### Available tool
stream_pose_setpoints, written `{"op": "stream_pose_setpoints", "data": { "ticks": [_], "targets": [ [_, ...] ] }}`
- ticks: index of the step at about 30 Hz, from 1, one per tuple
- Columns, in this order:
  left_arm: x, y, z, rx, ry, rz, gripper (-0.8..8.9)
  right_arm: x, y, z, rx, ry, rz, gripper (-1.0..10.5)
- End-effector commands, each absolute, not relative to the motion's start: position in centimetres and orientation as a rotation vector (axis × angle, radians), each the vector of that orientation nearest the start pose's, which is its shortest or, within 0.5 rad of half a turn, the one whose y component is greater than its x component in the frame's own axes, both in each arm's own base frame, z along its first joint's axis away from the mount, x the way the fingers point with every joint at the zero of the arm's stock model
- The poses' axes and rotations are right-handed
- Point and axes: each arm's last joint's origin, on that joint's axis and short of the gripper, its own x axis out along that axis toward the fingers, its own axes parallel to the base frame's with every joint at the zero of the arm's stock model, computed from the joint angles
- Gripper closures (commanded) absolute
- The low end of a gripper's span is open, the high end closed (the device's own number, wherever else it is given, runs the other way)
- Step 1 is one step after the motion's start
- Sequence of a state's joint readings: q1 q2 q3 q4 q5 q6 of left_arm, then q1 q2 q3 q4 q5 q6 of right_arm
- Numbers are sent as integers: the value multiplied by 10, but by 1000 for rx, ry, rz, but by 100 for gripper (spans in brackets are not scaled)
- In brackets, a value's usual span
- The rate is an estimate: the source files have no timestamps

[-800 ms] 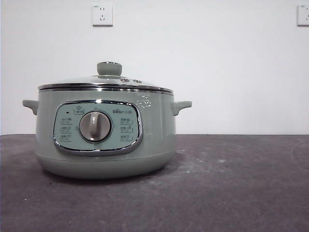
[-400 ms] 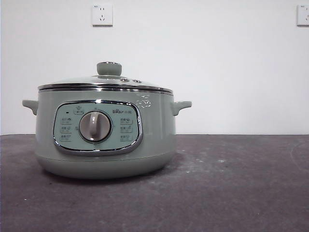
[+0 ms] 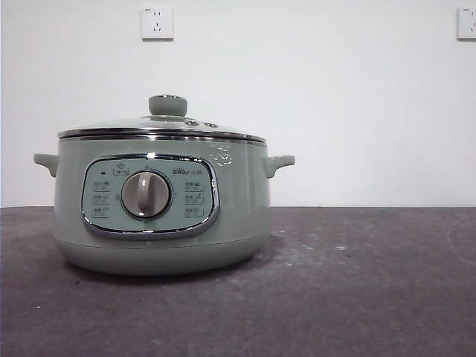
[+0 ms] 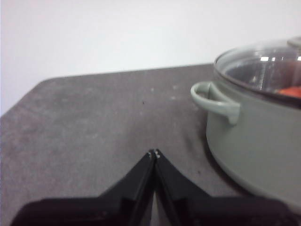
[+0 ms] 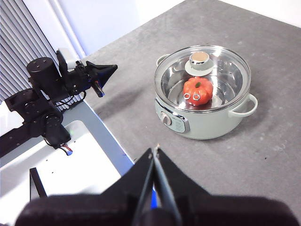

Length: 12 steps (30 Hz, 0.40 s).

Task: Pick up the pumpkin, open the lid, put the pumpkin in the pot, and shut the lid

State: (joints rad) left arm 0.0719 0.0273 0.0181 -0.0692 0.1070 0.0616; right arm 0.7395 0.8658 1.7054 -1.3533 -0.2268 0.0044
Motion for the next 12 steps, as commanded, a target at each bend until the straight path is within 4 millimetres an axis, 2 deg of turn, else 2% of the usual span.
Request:
{"op": "stream_pose_setpoints", "data": {
  "ticks": [1,7,12],
  "targets": [
    [98,4,156,45,81,-34,817,32,38,479,-126,531,944,946],
    [96,4,147,31,177,-41,817,32,38,479,-126,531,944,946],
    [96,4,148,33,173,-37,817,32,38,479,-126,531,944,946]
  ]
}}
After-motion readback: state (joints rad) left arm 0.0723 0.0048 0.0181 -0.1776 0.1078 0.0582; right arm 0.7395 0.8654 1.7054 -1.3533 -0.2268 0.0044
